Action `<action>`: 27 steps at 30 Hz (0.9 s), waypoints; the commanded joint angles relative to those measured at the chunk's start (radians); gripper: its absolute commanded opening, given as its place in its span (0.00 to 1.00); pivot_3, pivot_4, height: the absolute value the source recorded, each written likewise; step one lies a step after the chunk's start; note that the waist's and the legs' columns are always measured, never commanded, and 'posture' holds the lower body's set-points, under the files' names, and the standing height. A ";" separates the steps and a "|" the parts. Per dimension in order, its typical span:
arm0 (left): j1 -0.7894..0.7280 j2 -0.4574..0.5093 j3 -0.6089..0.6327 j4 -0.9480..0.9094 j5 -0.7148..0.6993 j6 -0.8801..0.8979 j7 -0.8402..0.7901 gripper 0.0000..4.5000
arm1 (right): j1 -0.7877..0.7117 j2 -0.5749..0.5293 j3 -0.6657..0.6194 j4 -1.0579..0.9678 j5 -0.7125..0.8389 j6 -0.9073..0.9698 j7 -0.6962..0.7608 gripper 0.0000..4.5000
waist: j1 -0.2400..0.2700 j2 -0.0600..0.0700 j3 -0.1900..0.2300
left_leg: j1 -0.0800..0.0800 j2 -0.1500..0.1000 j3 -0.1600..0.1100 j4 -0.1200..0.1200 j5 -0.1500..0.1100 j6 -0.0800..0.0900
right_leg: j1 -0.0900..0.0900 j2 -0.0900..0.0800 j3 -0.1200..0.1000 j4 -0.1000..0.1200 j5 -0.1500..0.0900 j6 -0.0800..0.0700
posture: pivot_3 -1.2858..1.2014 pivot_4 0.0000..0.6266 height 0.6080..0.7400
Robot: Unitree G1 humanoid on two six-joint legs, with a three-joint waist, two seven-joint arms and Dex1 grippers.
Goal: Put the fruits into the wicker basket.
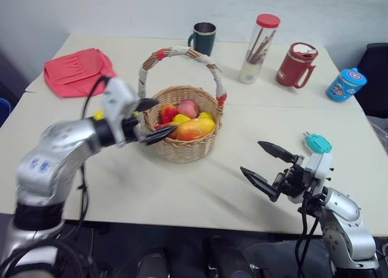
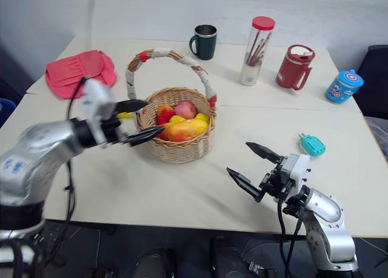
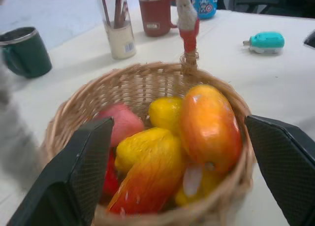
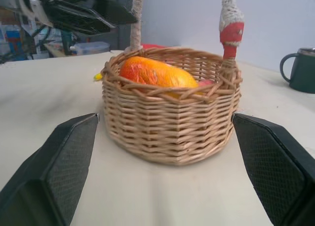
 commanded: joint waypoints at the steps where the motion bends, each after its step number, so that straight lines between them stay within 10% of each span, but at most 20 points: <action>1: 0.194 -0.036 0.272 -0.064 -0.095 -0.140 -0.100 0.99 | -0.022 -0.012 0.009 -0.036 0.061 -0.003 0.076 1.00 | -0.005 0.000 0.000 | 0.000 0.001 -0.001 0.000 0.000 0.000 | 0.000 0.000 0.000 0.000 0.000 0.000 | 0.52 0.24 1.00; 7: 0.499 -0.084 0.603 0.133 -0.071 -0.223 -0.092 0.99 | -0.072 0.010 0.076 -0.100 0.070 -0.013 0.130 1.00 | -0.009 -0.001 0.000 | 0.011 0.000 0.000 -0.004 -0.004 0.007 | 0.010 -0.004 -0.002 -0.002 0.000 -0.003 | 0.52 0.24 1.00; 16: 0.659 -0.112 0.781 0.443 -0.024 -0.228 0.095 0.99 | -0.157 0.036 0.090 -0.128 -0.013 -0.047 0.052 1.00 | -0.005 -0.006 -0.003 | 0.009 -0.002 -0.002 -0.004 -0.009 0.012 | 0.009 -0.010 -0.006 -0.004 -0.001 -0.004 | 0.52 0.24 1.00; 22: 0.414 0.062 0.642 0.511 -0.082 -0.078 0.073 0.99 | -0.168 0.019 0.077 -0.128 -0.042 -0.033 0.012 1.00 | 0.022 -0.010 -0.006 | 0.008 -0.002 -0.005 -0.004 -0.010 0.009 | 0.010 -0.013 -0.013 -0.004 -0.002 -0.007 | 0.52 0.24 1.00; 27: -0.037 0.219 0.247 0.860 0.086 -0.028 -0.063 0.99 | -0.228 -0.108 -0.016 -0.160 0.089 0.103 0.015 1.00 | 0.023 -0.006 -0.003 | 0.008 -0.004 -0.003 -0.004 -0.009 0.012 | 0.011 -0.016 -0.013 -0.005 -0.002 -0.006 | 0.52 0.24 1.00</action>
